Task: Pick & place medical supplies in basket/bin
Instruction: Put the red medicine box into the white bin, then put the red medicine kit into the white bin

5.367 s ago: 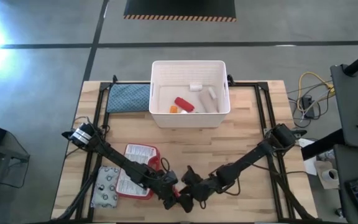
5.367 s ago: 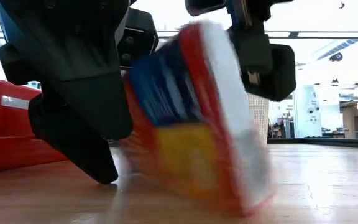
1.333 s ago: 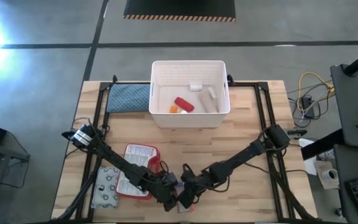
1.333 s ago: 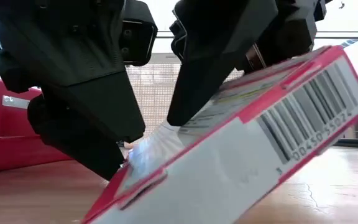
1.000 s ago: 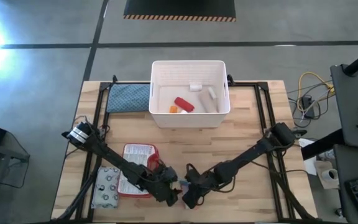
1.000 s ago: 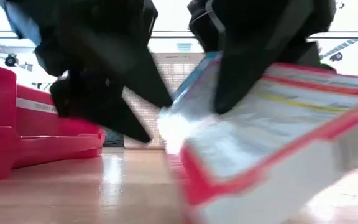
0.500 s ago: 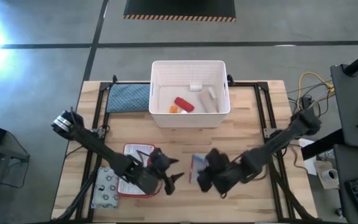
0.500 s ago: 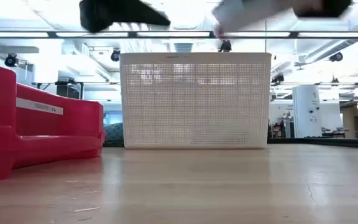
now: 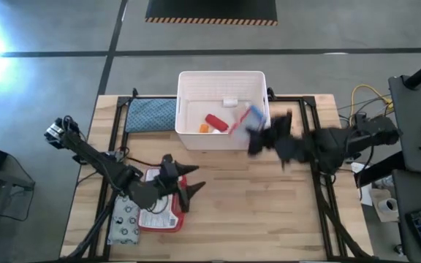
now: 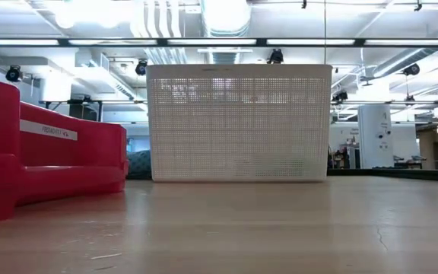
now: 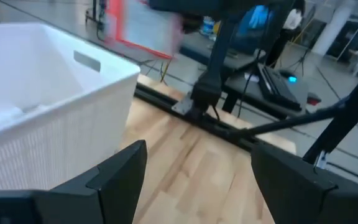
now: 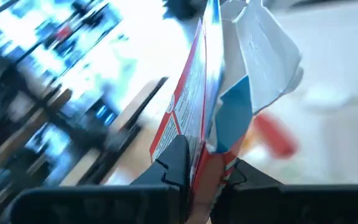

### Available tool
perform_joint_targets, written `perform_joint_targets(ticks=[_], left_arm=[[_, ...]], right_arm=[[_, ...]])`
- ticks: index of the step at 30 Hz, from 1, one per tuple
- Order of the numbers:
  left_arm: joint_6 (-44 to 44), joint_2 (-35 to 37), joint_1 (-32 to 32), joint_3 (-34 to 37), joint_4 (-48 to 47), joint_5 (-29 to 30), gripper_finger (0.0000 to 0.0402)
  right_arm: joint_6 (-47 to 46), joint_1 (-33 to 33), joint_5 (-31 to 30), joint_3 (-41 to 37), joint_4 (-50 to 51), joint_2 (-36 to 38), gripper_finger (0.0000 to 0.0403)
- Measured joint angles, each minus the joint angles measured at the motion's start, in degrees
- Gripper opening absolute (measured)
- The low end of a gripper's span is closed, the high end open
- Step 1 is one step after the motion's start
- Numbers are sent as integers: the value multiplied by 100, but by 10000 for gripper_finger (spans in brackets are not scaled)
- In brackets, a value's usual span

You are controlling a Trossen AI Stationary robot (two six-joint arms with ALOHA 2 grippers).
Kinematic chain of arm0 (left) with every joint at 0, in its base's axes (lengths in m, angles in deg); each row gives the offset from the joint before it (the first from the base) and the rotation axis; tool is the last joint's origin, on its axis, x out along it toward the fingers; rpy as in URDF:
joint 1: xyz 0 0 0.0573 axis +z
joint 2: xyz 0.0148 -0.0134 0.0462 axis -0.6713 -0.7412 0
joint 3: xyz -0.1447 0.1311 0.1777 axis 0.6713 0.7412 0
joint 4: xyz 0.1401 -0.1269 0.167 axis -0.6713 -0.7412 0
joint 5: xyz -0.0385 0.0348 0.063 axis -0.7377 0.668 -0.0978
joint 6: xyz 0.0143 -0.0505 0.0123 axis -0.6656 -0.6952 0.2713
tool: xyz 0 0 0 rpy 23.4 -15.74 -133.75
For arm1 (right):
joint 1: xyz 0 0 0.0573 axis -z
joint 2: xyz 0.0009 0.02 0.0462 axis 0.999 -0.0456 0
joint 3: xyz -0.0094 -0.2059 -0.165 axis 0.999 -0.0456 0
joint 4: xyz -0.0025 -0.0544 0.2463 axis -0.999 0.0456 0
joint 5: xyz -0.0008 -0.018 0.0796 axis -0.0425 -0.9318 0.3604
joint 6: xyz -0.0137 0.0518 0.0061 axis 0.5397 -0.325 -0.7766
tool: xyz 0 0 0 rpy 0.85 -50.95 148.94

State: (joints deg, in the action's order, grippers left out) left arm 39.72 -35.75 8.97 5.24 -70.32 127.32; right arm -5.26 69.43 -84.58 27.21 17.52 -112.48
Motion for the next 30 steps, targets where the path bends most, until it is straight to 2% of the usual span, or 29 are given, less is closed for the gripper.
perform_joint_targets(ticks=[4,8,11,14,17,19,22,25,27,30], left_arm=[[114,174,0,28,-23,9,269],[8,235,-17,31,-561,6,269],[-555,235,-27,28,-1342,-14,269],[-1277,235,-28,28,-2097,-82,269],[-1792,235,-46,31,-2795,-157,269],[-2063,235,-50,23,-3219,-243,269],[-2551,246,-46,-22,-3903,-653,269],[-3095,265,-13,-48,-4654,-1019,269],[-3541,305,-13,-46,-5167,-1313,269],[-4094,355,-13,-46,-5904,-1923,269]], right_arm=[[-35,1212,339,-30,314,131,29],[516,2353,1105,-48,408,1,59],[733,2954,1774,-55,445,-244,98],[995,3194,2163,-57,445,-523,141],[1091,3196,2251,-37,439,-768,181],[1508,3029,2101,-18,303,-871,205],[2543,2412,1561,-5,-168,-870,228],[3010,1663,1529,22,-492,-854,237],[2317,1248,1639,71,-423,-852,238],[247,886,2210,81,-233,-851,233]])
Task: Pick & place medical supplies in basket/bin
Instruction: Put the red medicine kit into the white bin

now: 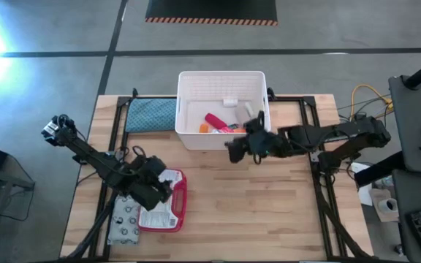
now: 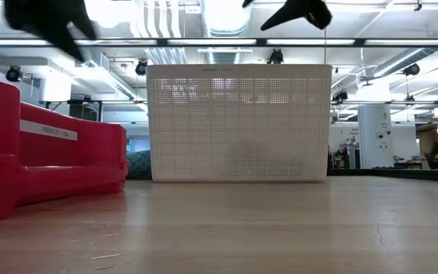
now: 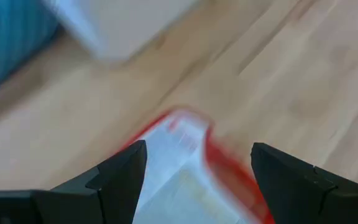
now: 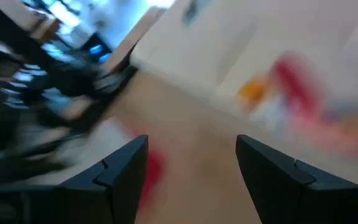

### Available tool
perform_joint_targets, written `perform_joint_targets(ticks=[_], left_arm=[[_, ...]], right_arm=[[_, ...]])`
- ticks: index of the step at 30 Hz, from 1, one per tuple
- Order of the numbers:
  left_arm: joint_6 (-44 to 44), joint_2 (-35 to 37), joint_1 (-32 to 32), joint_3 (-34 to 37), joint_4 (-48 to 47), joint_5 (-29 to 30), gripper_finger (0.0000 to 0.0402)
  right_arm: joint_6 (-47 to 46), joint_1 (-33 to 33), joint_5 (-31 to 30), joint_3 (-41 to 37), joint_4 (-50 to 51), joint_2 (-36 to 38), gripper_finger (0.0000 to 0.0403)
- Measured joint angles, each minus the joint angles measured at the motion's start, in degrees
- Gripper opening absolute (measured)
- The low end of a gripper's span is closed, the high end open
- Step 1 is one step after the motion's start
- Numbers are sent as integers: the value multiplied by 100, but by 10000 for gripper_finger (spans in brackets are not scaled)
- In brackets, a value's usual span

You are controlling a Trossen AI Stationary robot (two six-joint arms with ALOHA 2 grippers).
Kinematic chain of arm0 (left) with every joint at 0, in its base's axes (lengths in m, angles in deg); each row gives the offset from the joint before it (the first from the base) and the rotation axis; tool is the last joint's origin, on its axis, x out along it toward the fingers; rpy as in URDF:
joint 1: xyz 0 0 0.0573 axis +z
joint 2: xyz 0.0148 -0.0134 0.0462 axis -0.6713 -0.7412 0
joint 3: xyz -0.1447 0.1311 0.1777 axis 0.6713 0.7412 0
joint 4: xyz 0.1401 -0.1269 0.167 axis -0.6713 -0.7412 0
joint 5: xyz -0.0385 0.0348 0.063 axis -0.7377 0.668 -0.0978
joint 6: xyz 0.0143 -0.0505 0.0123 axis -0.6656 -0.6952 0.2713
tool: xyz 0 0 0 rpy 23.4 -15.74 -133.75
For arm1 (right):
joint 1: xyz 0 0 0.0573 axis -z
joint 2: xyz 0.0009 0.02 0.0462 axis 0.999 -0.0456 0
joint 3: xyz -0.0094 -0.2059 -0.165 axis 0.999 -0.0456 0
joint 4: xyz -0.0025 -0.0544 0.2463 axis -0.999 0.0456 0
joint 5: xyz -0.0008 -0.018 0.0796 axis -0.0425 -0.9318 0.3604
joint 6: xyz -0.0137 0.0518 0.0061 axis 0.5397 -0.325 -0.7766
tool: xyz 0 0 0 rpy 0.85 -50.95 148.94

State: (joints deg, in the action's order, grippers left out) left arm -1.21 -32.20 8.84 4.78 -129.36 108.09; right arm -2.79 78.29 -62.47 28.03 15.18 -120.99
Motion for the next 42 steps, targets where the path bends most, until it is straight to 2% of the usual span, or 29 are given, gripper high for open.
perform_joint_targets(ticks=[2,6,11,14,18,21,25,29,35,42], left_arm=[[-260,3,-2,30,-443,-486,269],[-703,3,-14,285,-1000,-1401,269],[-995,3,-117,820,-1008,-2469,269],[-1181,3,-250,1131,-980,-3238,269],[-1539,25,-438,1526,-817,-3933,269],[-1569,51,-490,1861,70,-4054,269],[-1612,126,-487,2368,1779,-3681,269],[-2066,121,-487,2829,2724,-3589,269],[-2123,119,-516,2836,2692,-3380,269],[-1990,119,-489,2571,2635,-2564,269]], right_arm=[[-900,-230,531,-36,-25,-147,230],[-1746,-686,1065,-70,-16,-755,226],[-2250,-897,1427,-73,-452,-1609,226],[-2344,-943,1776,-75,-1033,-2074,226],[-2338,-931,2196,-70,-1892,-2613,226],[-2369,-860,2519,-72,-2382,-3007,226],[-2388,-803,2857,-73,-2990,-3435,226],[-2487,-776,2862,-73,-3265,-3704,226],[-2460,-686,2550,-81,-3233,-3825,226],[-2105,-430,2430,-81,-3218,-3873,226]])
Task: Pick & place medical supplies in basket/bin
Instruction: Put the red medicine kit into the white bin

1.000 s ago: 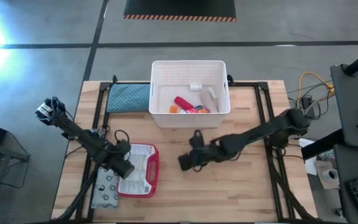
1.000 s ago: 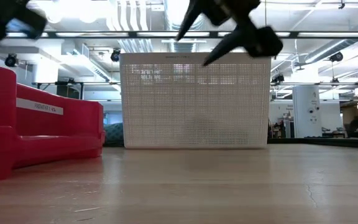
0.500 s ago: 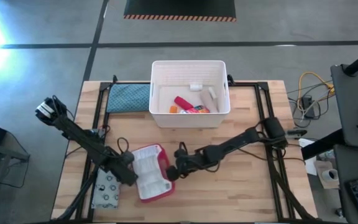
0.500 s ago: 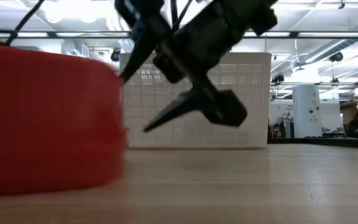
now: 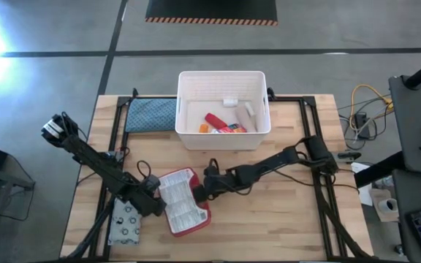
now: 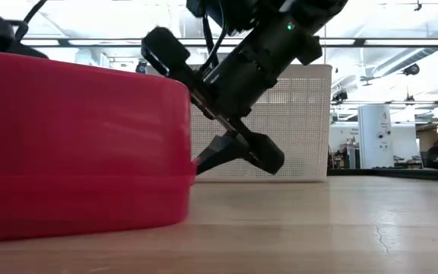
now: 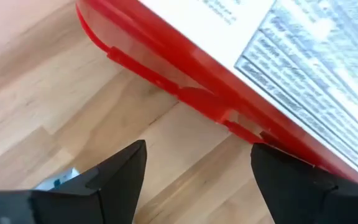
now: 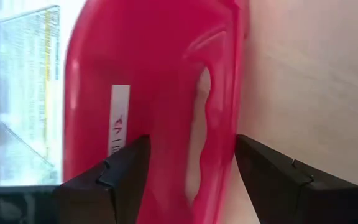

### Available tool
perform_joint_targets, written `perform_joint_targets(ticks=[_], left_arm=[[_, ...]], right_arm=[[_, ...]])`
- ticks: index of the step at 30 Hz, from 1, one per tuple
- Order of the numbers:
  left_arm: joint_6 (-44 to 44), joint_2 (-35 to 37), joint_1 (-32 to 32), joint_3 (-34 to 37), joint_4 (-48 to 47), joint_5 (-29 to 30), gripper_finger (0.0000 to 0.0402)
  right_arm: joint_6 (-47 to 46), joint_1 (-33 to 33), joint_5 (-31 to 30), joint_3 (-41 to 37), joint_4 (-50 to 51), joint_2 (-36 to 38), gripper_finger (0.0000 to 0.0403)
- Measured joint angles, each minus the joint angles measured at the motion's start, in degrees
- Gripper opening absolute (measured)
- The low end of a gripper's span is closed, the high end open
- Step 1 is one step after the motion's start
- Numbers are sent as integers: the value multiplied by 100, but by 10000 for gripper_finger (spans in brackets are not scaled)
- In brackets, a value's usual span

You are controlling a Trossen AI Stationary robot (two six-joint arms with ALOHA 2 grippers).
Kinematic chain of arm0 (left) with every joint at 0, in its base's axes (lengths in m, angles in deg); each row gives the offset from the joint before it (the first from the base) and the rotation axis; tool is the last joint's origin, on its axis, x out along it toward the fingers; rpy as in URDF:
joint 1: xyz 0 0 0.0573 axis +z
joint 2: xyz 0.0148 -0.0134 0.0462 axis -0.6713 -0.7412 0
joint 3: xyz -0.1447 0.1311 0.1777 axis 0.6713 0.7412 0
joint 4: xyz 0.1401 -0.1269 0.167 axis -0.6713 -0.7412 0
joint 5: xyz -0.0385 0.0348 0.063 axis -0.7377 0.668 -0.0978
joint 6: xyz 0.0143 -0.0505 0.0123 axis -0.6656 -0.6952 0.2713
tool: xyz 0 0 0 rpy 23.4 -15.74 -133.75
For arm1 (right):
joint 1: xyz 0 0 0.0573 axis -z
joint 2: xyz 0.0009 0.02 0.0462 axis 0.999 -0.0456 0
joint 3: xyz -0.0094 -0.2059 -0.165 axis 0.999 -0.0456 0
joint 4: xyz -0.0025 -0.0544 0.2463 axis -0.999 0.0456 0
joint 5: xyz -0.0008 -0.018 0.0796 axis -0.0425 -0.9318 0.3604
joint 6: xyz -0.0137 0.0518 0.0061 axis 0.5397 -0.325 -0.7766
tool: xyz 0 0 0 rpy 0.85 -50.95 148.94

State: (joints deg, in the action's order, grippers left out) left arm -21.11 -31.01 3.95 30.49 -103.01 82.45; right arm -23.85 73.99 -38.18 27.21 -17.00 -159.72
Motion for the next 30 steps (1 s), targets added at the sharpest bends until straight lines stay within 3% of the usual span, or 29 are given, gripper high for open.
perform_joint_targets(ticks=[7,16,22,25,30], left_arm=[[110,-2,35,-47,36,189,269],[111,2,39,-68,215,447,269],[239,0,27,-358,66,655,269],[307,2,-43,-826,-514,873,269],[302,-2,-358,-2239,-2288,2182,269]], right_arm=[[-21,33,437,31,196,-277,210],[414,55,472,83,673,-135,46],[822,22,286,164,1302,253,46],[1052,-23,100,164,1571,655,46],[1570,-125,-657,164,2070,1559,46]])
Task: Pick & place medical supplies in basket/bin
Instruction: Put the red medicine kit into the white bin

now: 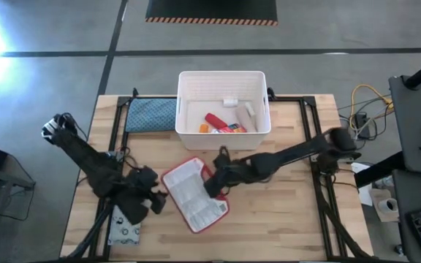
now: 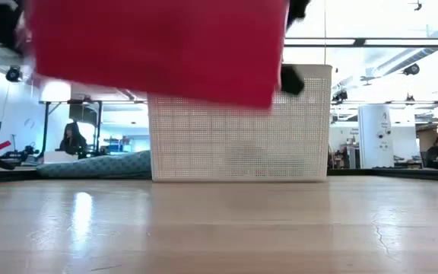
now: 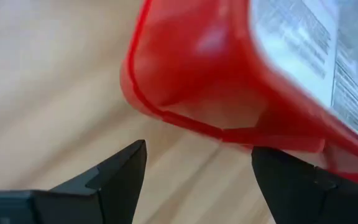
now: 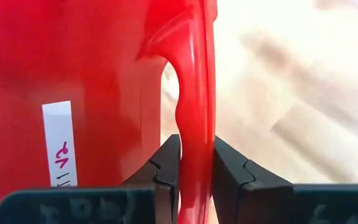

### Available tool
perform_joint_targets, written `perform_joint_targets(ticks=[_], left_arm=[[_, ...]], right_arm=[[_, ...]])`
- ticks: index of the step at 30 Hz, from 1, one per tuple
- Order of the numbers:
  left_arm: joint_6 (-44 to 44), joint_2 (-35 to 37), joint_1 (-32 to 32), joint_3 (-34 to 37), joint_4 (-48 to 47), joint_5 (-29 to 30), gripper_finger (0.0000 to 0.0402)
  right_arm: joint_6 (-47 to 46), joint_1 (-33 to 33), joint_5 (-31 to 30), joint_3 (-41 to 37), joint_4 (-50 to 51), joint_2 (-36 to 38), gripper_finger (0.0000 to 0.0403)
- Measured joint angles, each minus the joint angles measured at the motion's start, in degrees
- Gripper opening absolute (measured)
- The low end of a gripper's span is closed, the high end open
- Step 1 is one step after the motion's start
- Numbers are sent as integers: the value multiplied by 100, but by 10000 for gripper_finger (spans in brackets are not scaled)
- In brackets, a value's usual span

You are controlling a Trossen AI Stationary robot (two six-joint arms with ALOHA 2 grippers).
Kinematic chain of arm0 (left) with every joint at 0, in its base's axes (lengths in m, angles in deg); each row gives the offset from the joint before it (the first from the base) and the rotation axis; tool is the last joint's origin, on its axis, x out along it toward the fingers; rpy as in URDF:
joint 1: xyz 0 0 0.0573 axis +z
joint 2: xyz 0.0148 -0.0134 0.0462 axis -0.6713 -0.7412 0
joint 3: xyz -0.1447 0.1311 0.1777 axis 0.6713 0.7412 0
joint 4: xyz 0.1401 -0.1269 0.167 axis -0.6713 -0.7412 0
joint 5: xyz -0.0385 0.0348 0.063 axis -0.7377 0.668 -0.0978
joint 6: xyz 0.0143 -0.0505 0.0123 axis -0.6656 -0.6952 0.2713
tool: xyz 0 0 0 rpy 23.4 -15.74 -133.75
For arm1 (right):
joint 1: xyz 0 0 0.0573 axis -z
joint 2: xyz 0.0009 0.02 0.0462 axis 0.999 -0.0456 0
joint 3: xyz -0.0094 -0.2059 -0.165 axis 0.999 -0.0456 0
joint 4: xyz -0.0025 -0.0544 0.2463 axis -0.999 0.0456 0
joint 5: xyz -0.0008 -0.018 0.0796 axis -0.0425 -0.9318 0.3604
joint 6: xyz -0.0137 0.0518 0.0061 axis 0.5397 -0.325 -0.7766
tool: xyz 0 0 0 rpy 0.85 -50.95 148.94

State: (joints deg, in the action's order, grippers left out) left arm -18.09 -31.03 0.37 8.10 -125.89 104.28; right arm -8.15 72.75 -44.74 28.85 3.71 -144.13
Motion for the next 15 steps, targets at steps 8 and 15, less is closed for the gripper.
perform_joint_targets(ticks=[8,15], left_arm=[[740,-4,-792,-2165,-1074,3493,269],[2200,-2,-877,-3015,-1067,4399,269]], right_arm=[[473,-284,-2645,4,605,1772,46],[894,689,-4772,28,996,2918,46]])
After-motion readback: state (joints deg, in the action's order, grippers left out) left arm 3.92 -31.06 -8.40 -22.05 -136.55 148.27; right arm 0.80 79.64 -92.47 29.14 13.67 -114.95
